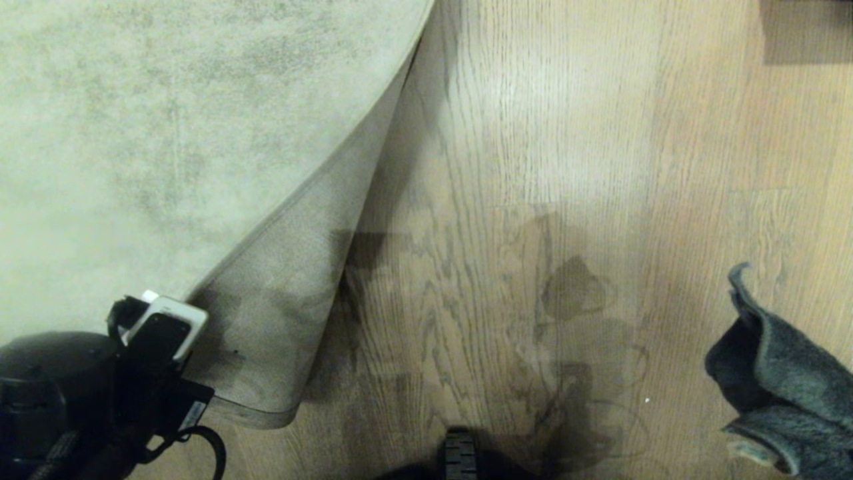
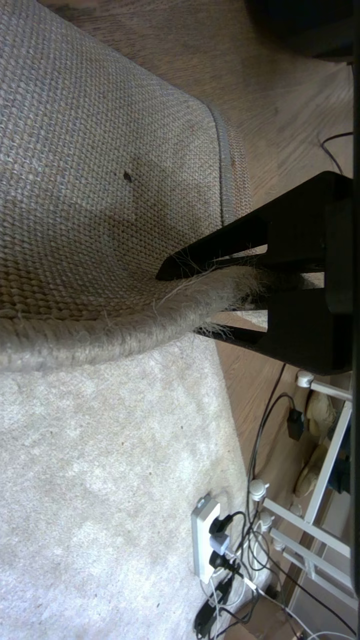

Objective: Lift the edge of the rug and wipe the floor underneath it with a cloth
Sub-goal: Wipe the floor under the carpet with a rag

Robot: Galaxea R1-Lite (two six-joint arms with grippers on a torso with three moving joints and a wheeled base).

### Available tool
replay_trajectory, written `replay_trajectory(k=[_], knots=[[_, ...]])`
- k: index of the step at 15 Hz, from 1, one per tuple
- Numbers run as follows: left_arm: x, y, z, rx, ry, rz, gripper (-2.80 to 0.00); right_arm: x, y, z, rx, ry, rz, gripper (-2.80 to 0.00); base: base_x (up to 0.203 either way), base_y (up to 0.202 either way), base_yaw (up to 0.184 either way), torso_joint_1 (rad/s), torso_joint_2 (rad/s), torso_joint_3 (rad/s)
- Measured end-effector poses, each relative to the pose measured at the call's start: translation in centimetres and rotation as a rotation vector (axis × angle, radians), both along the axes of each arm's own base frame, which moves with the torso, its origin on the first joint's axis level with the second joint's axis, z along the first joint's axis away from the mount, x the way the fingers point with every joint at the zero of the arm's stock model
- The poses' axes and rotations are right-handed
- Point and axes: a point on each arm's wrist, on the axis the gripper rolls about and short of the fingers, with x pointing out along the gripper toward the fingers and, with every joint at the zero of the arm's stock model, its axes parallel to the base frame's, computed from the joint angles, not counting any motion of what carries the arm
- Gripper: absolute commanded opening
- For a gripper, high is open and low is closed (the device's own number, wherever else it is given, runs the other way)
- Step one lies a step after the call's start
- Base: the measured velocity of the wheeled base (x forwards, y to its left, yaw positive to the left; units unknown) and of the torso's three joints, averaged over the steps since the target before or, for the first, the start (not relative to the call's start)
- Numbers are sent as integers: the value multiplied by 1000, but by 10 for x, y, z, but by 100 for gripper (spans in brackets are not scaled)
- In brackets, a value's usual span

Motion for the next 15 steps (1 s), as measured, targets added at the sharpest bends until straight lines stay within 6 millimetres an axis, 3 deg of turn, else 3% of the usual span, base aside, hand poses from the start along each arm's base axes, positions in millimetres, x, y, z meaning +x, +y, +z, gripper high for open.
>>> replay_trajectory(k=[4,7,10,15], knots=[[-1,1,-2,3,5,0,-280,53,13,13,-79,78,308,-280,0,0,0,0,0,0],[-2,1,-3,5,9,0,-280,89,47,7,-131,141,514,-280,0,0,0,0,0,0],[-3,2,-4,-4,10,7,-280,123,96,-11,-172,182,656,-280,0,0,0,0,0,0],[-3,2,-5,-14,9,17,-280,164,196,-46,-149,136,777,-280,0,0,0,0,0,0]])
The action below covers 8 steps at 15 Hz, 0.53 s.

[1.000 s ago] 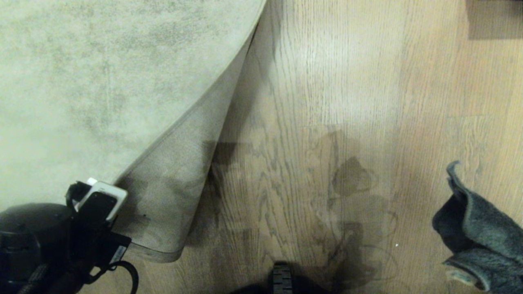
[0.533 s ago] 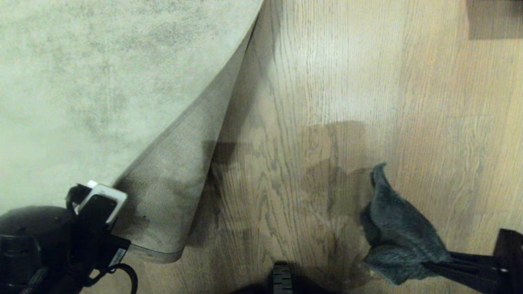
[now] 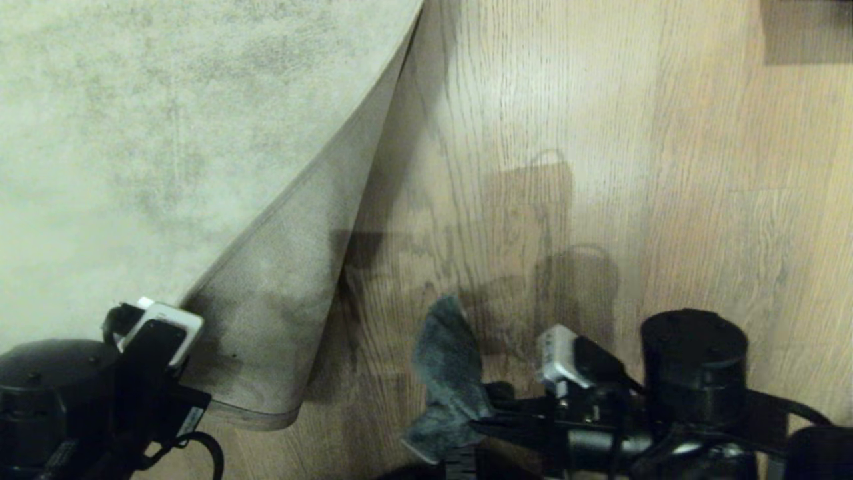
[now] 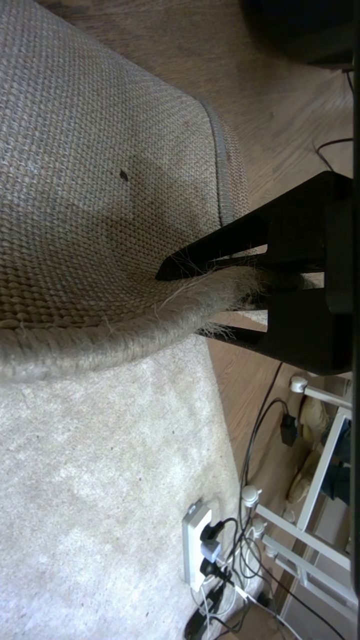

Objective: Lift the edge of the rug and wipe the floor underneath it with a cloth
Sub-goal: Wipe the floor under the carpet with a rag

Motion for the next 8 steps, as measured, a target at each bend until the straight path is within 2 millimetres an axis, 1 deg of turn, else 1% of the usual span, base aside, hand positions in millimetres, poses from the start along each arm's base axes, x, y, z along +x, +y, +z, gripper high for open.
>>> replay_trajectory(k=[2,4,6,8], knots=[[0,0,0,1,2,0,-280,18,32,-13,12,-8,-36,-280,0,0,0,0,0,0],[0,0,-1,1,3,1,-280,34,56,-27,42,-10,-96,-280,0,0,0,0,0,0],[0,0,-1,1,3,1,-280,47,71,-40,68,-8,-146,-280,0,0,0,0,0,0],[1,0,-1,-4,5,5,-280,56,81,-54,54,-7,-199,-280,0,0,0,0,0,0]])
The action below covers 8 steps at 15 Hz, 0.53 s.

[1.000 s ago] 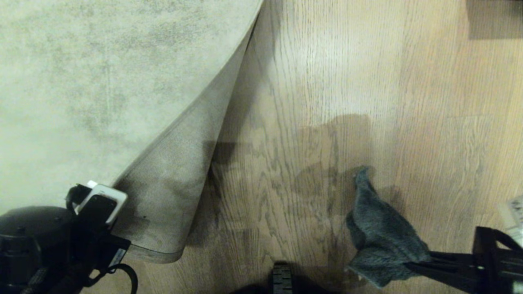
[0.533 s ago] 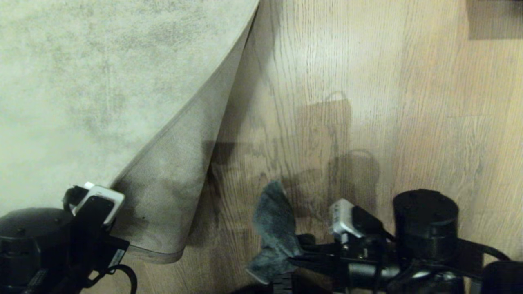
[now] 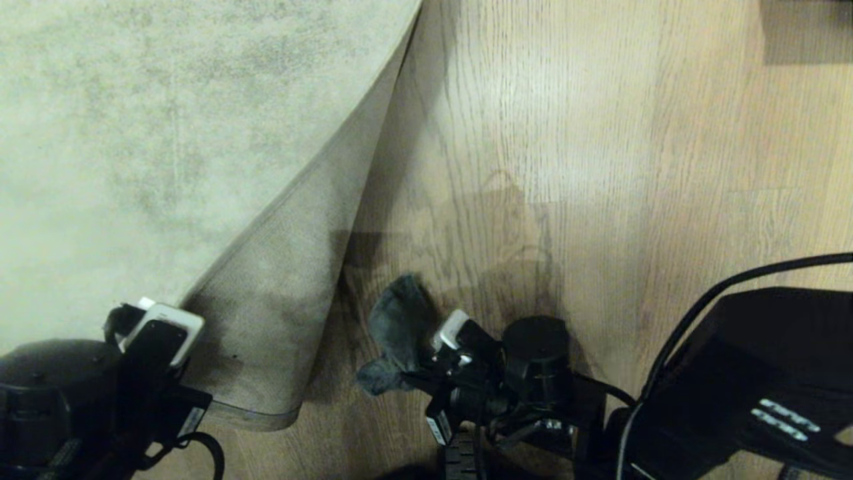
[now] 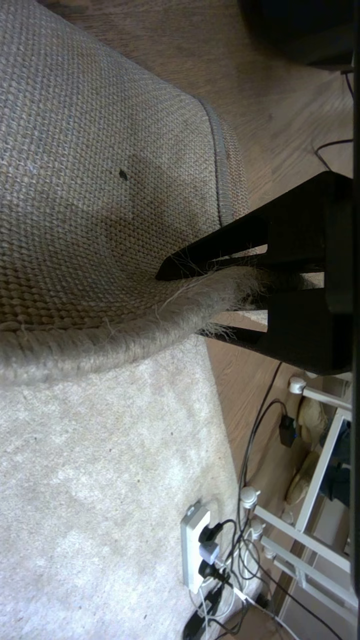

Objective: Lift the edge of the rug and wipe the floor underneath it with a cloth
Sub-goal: Wipe the floor under the carpet with a rag

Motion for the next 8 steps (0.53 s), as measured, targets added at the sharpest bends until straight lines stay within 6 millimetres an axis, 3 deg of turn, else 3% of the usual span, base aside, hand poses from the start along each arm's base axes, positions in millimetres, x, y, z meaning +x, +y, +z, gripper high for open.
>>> replay_trajectory(k=[5,8], knots=[[1,0,-2,2,13,3,-280,27,1,-27,-8,-14,-106,-280,0,0,0,0,0,0],[0,0,-3,4,18,3,-280,64,-2,-20,48,-150,-237,-280,0,0,0,0,0,0]])
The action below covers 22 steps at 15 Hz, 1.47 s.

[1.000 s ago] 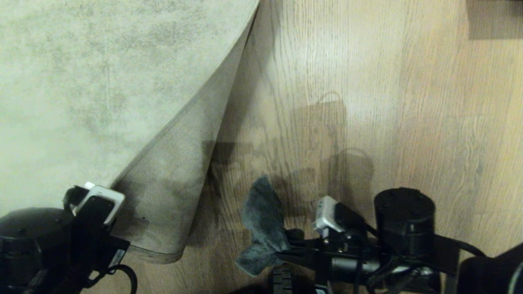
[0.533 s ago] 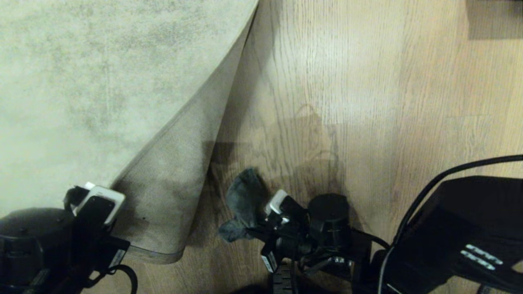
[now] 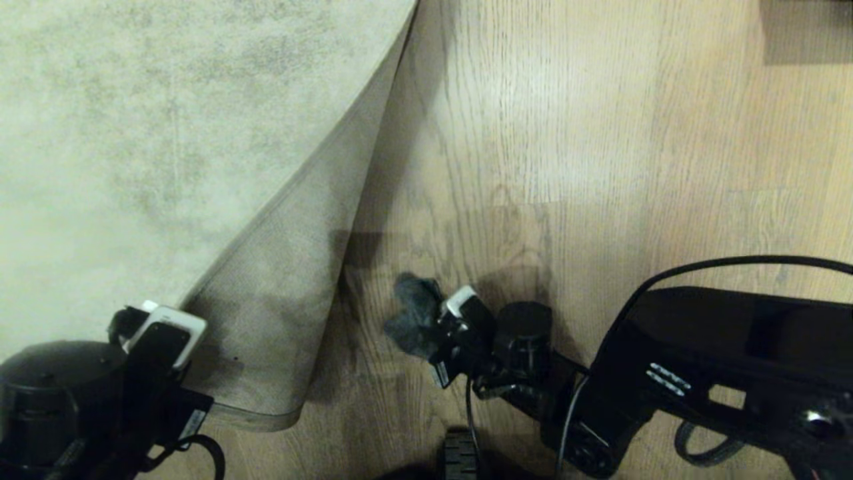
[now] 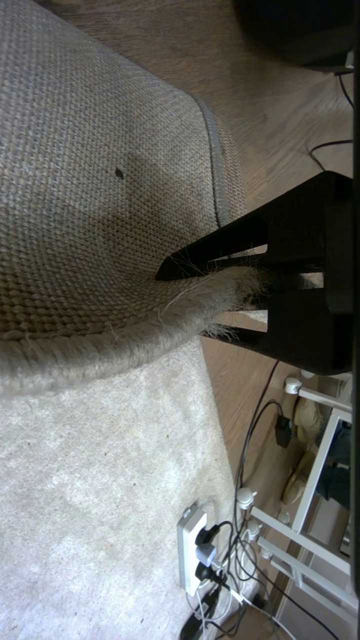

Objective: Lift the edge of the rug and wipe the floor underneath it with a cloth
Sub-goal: Wipe the floor under the carpet with a rag

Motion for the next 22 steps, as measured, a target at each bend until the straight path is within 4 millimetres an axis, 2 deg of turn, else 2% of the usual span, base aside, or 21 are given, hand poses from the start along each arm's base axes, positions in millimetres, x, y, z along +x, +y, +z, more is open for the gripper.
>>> replay_trajectory(k=[2,4,11,14,16,19,22], knots=[[0,0,-1,1,2,-1,-280,13,-6,6,-5,-62,-50,-280,0,0,0,0,0,0],[-1,0,-1,1,4,-1,-280,14,-10,15,3,-82,-61,-280,0,0,0,0,0,0],[-3,1,-4,0,11,1,-280,-20,-40,56,-51,-133,-56,-280,0,0,0,0,0,0],[-3,1,-4,0,11,2,-280,-36,-46,77,-48,-141,-38,-280,0,0,0,0,0,0],[-3,1,-4,0,11,2,-280,-56,-38,85,-52,-127,22,-280,0,0,0,0,0,0],[-3,2,-4,0,10,2,-280,-100,-15,91,-36,-100,168,-280,0,0,0,0,0,0],[-4,2,-4,1,12,3,-280,-138,9,85,-27,-69,303,-280,0,0,0,0,0,0]])
